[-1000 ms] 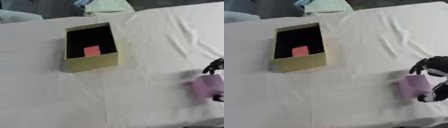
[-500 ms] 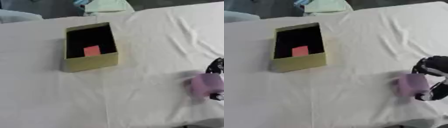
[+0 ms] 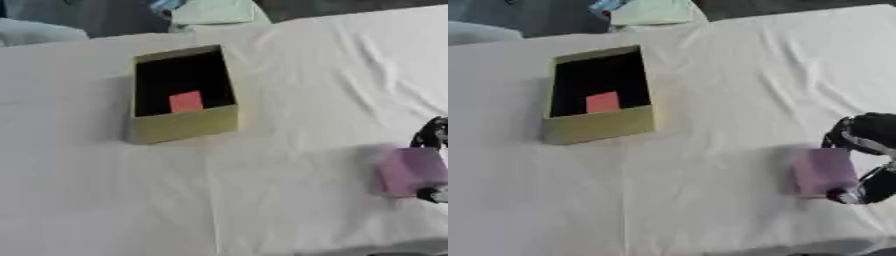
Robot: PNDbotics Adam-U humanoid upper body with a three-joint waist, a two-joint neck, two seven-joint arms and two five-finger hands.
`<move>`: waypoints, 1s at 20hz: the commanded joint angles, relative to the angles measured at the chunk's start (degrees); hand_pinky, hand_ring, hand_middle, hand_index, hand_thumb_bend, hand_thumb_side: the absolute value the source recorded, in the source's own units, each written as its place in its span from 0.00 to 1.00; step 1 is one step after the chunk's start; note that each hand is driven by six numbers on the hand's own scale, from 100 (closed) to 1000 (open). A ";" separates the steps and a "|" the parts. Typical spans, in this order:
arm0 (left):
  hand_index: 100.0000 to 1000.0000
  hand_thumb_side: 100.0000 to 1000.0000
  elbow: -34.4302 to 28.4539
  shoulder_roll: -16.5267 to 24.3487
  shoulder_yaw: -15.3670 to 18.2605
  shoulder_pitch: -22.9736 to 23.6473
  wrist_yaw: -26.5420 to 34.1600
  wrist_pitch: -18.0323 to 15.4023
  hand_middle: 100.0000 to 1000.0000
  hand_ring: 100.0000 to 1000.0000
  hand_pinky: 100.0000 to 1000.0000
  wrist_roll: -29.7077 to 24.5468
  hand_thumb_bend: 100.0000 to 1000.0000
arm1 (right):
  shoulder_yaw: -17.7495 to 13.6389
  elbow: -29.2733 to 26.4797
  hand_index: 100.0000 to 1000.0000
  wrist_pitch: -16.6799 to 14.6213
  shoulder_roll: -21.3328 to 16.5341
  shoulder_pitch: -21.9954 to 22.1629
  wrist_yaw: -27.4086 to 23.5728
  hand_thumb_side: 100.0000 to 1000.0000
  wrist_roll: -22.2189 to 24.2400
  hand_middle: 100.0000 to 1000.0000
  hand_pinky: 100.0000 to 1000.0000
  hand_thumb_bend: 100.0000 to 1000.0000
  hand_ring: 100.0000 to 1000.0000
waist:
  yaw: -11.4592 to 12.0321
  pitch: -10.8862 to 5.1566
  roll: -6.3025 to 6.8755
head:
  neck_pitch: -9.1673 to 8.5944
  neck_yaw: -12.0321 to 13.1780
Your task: Pick up objects on the table and place them in the box.
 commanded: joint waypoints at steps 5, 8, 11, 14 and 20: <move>0.77 0.81 -0.87 1.49 0.69 -0.26 -0.12 -0.12 0.64 0.65 0.63 0.22 0.36 | -3.65 -4.54 0.58 0.24 -2.63 -0.90 -1.55 0.21 0.90 0.37 0.56 0.40 0.54 | 0.26 -0.94 -0.67 | 0.30 1.09; 0.77 0.81 -0.87 1.50 0.70 -0.23 -0.16 -0.12 0.64 0.65 0.63 0.29 0.36 | -4.45 -4.65 0.58 -1.04 -3.05 -2.38 -2.47 0.19 0.23 0.36 0.55 0.40 0.54 | 0.43 -0.98 -0.89 | 0.30 1.70; 0.77 0.81 -0.87 1.54 0.72 -0.26 -0.19 -0.16 0.64 0.65 0.63 0.35 0.36 | -4.90 -4.66 0.57 -2.20 -3.79 -4.09 -3.61 0.17 -0.22 0.35 0.54 0.40 0.53 | 0.71 -0.98 -1.16 | 0.30 2.30; 0.77 0.81 -0.87 1.55 0.68 -0.36 -0.18 -0.18 0.64 0.65 0.63 0.38 0.36 | -4.98 -4.66 0.57 -3.22 -4.71 -6.21 -4.85 0.22 -0.35 0.35 0.53 0.37 0.52 | 1.01 -0.88 -1.53 | 0.30 2.82; 0.77 0.81 -0.87 1.57 0.42 -0.72 0.02 -0.22 0.64 0.65 0.63 0.21 0.36 | -3.61 -4.66 0.56 -4.51 -5.90 -13.76 -7.91 0.21 0.01 0.32 0.50 0.34 0.50 | 1.83 -0.65 -2.24 | 0.30 2.82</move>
